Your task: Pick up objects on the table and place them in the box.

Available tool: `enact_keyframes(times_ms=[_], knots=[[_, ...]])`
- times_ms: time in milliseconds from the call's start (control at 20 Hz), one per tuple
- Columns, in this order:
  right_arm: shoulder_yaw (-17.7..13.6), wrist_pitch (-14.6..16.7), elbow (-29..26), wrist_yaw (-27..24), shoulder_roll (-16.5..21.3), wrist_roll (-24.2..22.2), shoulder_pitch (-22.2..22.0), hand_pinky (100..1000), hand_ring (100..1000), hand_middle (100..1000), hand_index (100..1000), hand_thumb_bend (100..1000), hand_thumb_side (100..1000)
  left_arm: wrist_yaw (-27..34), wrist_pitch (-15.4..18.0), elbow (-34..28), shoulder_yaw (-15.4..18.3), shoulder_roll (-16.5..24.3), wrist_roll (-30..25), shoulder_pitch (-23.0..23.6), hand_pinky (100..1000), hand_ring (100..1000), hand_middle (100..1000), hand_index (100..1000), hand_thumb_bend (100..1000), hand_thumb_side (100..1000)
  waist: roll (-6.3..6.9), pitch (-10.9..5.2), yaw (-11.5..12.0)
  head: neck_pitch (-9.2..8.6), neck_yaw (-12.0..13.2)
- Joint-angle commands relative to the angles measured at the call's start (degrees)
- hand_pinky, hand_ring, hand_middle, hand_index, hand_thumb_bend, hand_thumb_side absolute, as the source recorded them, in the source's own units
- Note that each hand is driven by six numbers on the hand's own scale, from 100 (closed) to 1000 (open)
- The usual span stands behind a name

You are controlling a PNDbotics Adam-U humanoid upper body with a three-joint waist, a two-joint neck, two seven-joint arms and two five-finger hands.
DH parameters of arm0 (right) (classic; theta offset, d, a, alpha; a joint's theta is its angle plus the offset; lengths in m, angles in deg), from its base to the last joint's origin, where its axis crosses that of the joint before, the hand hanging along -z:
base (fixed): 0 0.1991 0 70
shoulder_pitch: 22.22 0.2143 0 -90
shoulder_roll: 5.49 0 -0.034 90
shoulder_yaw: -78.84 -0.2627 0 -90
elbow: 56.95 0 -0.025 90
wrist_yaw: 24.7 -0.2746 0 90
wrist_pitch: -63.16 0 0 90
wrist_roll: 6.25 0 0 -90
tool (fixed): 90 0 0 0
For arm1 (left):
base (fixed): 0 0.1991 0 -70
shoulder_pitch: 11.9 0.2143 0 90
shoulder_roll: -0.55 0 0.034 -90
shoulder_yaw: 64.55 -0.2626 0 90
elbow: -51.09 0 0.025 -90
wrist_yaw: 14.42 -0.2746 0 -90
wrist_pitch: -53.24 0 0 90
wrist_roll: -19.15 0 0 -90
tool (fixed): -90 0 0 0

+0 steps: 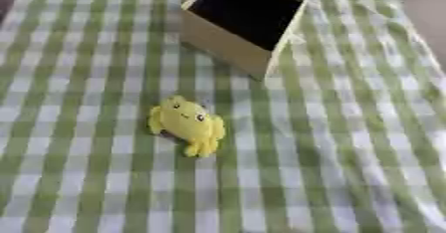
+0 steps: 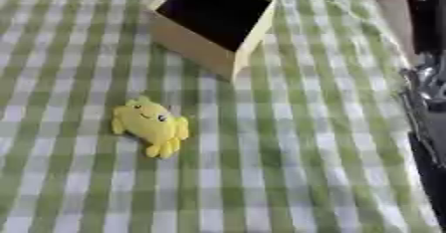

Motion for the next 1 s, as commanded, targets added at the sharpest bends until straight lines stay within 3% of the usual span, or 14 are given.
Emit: enact_keyframes(times_ms=[50, 400, 700, 1000], knots=[[-0.6, 0.16, -1.17, -0.21, 0.74, 0.03, 0.73, 755, 697, 661, 798, 100, 812, 0.45, 0.04, -0.77, 1.23, 1.09, 0.4, -0.38, 627, 660, 638, 723, 461, 569, 0.13, -1.01, 0.09, 0.03, -0.14], [-0.54, 0.12, -1.17, -0.21, 0.88, -0.07, 0.7, 755, 697, 661, 799, 100, 811, -1.1, -1.86, -0.77, -0.21, 3.24, -2.76, -1.9, 640, 676, 653, 739, 465, 603, 0.31, -1.12, -0.12, 0.02, 0.05], [-0.49, 0.01, -1.17, -0.21, 0.94, -0.12, 0.66, 755, 697, 661, 798, 100, 810, -8.85, -5.19, -0.77, -5.51, 8.35, -14.88, -7.1, 660, 696, 670, 766, 459, 668, 0.65, -1.24, -0.44, 0.0, 0.62], [-0.14, 0.05, -1.17, -0.52, 0.82, -0.54, 0.81, 755, 697, 661, 798, 100, 810, -13.55, -6.41, -0.77, -11.8, 11.64, -25.67, -13.82, 683, 717, 688, 790, 469, 663, 0.96, -1.38, -0.8, 0.09, 1.22]])
